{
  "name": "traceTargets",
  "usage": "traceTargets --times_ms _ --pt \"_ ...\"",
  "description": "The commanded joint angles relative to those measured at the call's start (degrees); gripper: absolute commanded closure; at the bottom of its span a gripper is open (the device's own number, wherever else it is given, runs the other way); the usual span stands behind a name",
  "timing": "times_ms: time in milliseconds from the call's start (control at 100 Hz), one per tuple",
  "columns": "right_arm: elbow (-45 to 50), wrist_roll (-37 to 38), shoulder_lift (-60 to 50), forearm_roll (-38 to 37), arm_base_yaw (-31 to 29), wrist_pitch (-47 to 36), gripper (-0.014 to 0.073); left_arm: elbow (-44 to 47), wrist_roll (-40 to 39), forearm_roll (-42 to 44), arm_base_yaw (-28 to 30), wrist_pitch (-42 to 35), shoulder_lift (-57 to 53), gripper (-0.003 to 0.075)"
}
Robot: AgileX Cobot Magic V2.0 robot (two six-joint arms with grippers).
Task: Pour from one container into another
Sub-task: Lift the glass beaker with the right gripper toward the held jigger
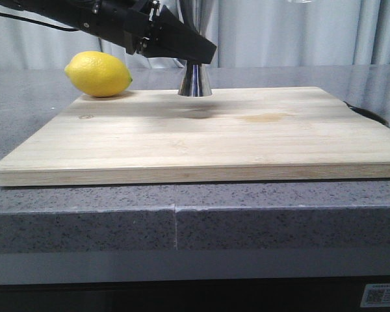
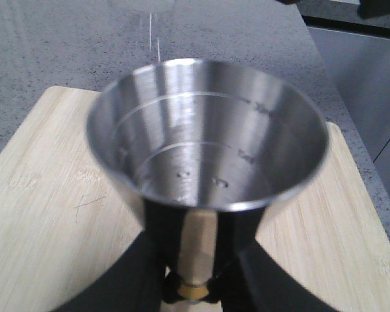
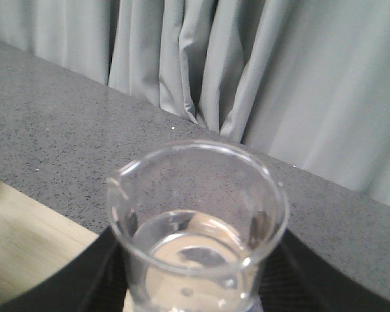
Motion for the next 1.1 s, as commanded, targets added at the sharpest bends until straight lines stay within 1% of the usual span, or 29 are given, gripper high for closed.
traceTargets --times_ms 0,450,1090 --pt "-2.23 -0.08 -2.51 -0.59 0.62 -4.16 0.0325 -1.76 -0.04 -4.44 0.26 4.84 -2.92 0.0669" --pt "-2.76 -0.08 -2.51 -1.96 4.35 -2.19 0.0326 -1.76 -0.04 -4.44 0.02 4.84 -2.92 0.0669" --pt "-2.76 -0.08 -2.51 -3.94 6.12 -0.34 0.0326 -1.76 -0.04 -4.44 -2.45 4.84 -2.92 0.0669"
